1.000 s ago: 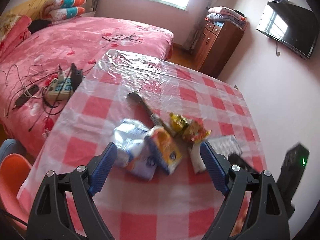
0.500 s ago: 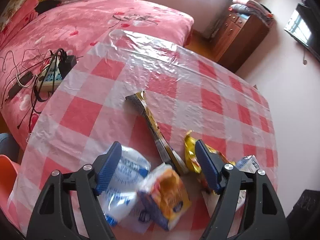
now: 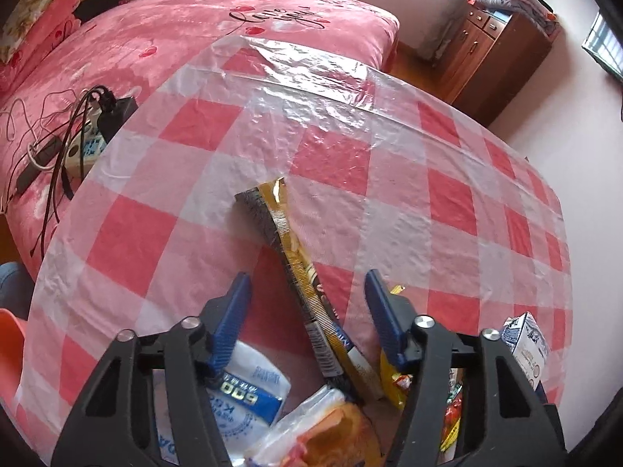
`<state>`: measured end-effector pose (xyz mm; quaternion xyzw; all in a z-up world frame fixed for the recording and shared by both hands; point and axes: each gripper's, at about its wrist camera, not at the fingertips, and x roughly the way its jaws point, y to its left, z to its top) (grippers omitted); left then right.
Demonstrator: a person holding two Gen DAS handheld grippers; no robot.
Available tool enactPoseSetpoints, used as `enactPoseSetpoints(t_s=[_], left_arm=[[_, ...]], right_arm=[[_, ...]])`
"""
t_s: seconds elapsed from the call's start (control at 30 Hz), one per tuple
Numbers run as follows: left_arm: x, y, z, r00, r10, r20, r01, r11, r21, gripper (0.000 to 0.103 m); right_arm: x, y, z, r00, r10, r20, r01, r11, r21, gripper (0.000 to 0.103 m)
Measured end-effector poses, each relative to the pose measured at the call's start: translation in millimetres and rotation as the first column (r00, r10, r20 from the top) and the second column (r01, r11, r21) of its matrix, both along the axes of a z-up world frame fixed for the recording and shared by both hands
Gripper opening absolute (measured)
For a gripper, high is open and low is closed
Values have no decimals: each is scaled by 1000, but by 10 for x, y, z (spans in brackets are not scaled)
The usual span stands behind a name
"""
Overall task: Collect trash
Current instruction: 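Grasp the gold snack stick wrapper with the left gripper while the right grasps the white milk box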
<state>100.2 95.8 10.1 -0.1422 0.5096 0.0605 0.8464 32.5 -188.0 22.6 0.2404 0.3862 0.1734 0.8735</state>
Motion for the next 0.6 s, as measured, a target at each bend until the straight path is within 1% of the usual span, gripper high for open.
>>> enactPoseSetpoints(t_s=[0.1,0.17,0.2,0.27,0.33,0.4,0.6], left_arm=[[12,-63,-4,1000,-15,6,15,1000,26,55],[8,-121,-5,999,-36,15,35,998,53,51],[1,-139,-5,999,-46,20,44,997,58,44],[-17,-194,-4,998,-64,26,63,996,65,37],[-50,-251,-2,995,-93,33,92,995,47,22],[-88,-331,-2,991,-128,34,127,991,36,16],[-291,-565,4,972,-232,34,233,973,-2,15]], right_arm=[[35,-27,-14,1000,-2,-4,2,1000,8,81],[48,-40,-26,1000,-2,-5,2,1000,8,81],[56,-45,-29,1000,-3,-4,3,1000,5,81],[58,-47,-31,1000,-5,-4,5,1000,-7,81],[59,-51,-32,1000,-8,-4,8,1000,-20,81],[60,-64,-26,1000,-12,0,12,999,-38,81],[54,-107,-23,1000,-29,10,30,993,-115,81]])
